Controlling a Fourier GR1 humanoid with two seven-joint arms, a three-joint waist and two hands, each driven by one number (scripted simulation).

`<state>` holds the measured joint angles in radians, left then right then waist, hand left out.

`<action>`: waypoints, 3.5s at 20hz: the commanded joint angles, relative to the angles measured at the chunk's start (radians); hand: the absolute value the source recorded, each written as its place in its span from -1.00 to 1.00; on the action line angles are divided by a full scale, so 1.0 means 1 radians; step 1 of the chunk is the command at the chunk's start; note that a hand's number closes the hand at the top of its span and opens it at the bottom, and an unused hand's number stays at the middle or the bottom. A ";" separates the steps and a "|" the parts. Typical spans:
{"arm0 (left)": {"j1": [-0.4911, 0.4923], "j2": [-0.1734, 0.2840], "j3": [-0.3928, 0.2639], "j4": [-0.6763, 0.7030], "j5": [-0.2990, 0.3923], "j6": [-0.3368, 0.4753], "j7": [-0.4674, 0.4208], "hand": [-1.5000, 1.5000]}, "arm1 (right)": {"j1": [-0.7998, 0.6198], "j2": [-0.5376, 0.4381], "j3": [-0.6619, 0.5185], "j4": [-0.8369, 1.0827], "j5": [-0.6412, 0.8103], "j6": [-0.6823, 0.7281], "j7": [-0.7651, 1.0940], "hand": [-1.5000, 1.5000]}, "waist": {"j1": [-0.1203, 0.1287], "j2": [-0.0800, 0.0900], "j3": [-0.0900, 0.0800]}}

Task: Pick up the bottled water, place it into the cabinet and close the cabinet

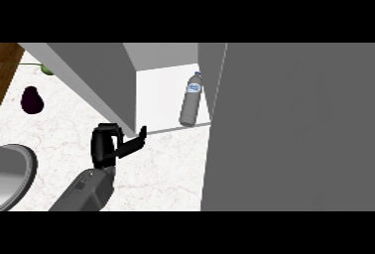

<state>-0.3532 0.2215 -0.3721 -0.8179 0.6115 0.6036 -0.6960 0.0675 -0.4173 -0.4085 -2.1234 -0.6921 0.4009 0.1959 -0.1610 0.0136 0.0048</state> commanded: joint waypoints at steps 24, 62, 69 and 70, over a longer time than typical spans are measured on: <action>0.047 -0.109 -0.123 -0.219 0.043 -0.529 0.006 -1.00 | 0.245 -0.025 -0.095 -0.314 -0.177 0.052 0.142 1.00 | 0.150 -0.020 -0.005; 0.687 0.499 0.102 -0.898 0.123 -0.709 0.032 -1.00 | -0.303 0.138 0.947 -0.297 0.257 -0.415 0.327 1.00 | 0.183 -0.037 -0.013; 0.747 0.572 0.171 -0.990 0.179 -0.747 0.059 -1.00 | -0.580 0.408 1.181 -0.061 0.499 -0.659 0.408 1.00 | 0.201 -0.035 -0.011; 0.748 0.560 0.158 -1.001 0.175 -0.742 0.068 -1.00 | -0.633 0.410 1.197 0.007 0.504 -0.714 0.400 1.00 | 0.199 -0.027 -0.010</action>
<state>0.3629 0.7683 -0.2249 -1.7718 0.7760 -0.1307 -0.6375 -0.4173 -0.1112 0.6921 -2.2255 -0.3139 -0.1715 0.5581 0.0310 -0.0201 -0.0059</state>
